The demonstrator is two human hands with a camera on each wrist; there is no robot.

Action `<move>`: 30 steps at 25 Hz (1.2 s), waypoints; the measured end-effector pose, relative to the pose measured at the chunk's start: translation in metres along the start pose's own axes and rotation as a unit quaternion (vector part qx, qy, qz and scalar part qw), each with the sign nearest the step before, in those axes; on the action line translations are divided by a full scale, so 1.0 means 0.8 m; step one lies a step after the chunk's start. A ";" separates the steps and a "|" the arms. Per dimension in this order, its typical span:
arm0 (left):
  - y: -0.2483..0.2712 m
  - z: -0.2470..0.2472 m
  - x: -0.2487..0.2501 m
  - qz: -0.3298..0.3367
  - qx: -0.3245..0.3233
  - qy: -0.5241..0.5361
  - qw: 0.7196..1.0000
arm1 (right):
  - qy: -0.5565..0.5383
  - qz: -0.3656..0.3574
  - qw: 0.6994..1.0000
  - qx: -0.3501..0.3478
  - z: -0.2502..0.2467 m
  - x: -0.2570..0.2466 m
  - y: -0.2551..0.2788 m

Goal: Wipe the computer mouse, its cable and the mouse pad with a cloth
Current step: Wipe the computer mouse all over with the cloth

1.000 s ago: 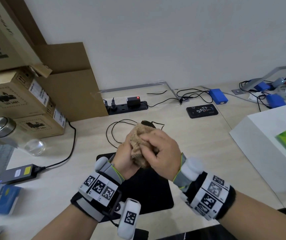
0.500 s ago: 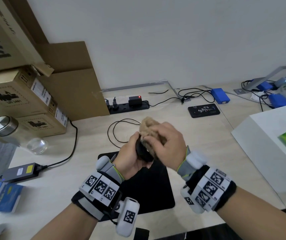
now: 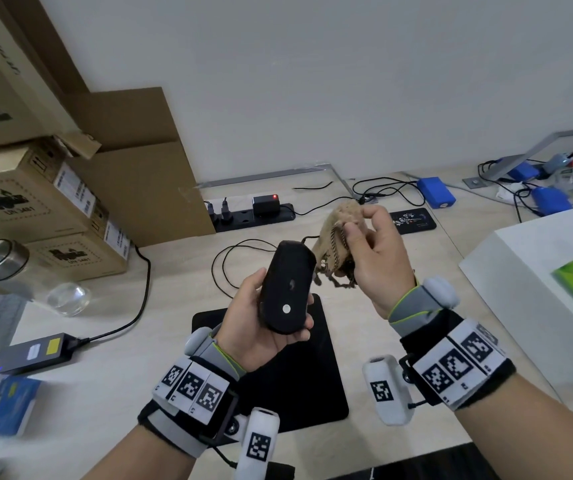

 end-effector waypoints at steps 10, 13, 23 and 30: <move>-0.012 0.010 0.009 0.034 -0.007 0.013 0.999 | 0.235 -0.212 0.944 -0.091 0.052 -0.014 0.057; -0.017 -0.003 0.011 0.041 0.044 0.018 0.998 | 0.265 -0.265 0.921 -0.110 0.069 -0.008 0.087; -0.015 0.004 -0.003 0.010 0.026 -0.047 0.999 | 0.216 -0.200 0.955 -0.033 0.035 0.004 0.036; -0.026 -0.001 0.007 0.046 0.053 -0.037 0.997 | 0.223 -0.262 0.922 -0.176 0.065 0.012 0.098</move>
Point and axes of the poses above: each hand's wrist, its own y-axis away from the middle knuckle, its own z-axis out of the palm, x = y × z, the point moved 9 cm from there along -y, towards the middle knuckle, and after that the axes turned 8 degrees about -y, right-handed, at the moved point
